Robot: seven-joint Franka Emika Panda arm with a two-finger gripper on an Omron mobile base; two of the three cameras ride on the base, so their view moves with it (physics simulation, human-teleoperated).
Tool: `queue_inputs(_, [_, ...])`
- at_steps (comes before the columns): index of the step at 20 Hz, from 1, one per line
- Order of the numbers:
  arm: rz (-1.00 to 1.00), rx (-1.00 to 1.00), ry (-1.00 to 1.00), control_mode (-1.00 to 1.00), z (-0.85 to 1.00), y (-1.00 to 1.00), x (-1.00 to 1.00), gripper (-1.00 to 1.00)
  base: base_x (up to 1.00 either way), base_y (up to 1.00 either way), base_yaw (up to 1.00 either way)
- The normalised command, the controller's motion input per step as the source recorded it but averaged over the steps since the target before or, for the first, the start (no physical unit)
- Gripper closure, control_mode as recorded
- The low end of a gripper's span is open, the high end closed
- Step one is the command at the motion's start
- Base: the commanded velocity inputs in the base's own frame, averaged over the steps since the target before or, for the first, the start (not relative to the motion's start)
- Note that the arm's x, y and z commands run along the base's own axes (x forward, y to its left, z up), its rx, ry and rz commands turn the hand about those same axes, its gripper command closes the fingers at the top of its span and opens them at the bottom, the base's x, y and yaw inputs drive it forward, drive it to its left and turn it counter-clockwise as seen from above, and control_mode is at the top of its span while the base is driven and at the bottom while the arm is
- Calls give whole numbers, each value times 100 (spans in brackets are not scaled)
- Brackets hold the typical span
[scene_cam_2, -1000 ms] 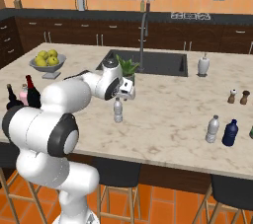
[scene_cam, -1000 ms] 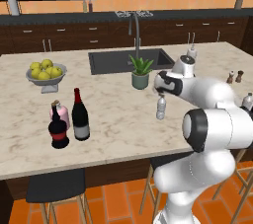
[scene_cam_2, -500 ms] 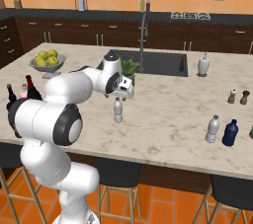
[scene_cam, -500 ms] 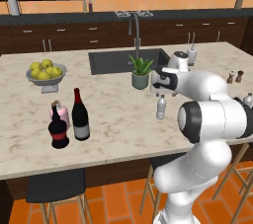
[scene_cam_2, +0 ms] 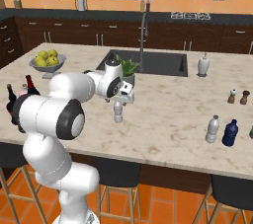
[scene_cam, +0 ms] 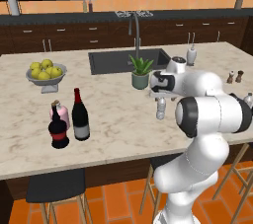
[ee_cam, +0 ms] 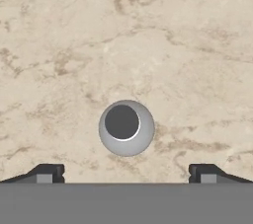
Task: Move the plastic bottles in the middle to the plastics group, and the glass bottles in the middle to the glass group.
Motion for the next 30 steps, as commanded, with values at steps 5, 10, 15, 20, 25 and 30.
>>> queue_inputs(5, [0,0,-3,-100,-21,0,0,-100,0,0,0])
queue_inputs(10, [0,0,-15,-100,0,0,0,-100,0,0,0])
queue_inputs(15, [0,0,-6,-100,0,1,0,-100,0,0,0])
queue_inputs(20, [0,0,0,-100,0,1,7,-100,0,0,0])
queue_inputs(25, [0,0,0,-100,0,0,12,-100,0,0,0])
queue_inputs(30, [0,0,0,-100,0,0,9,-100,0,0,0])
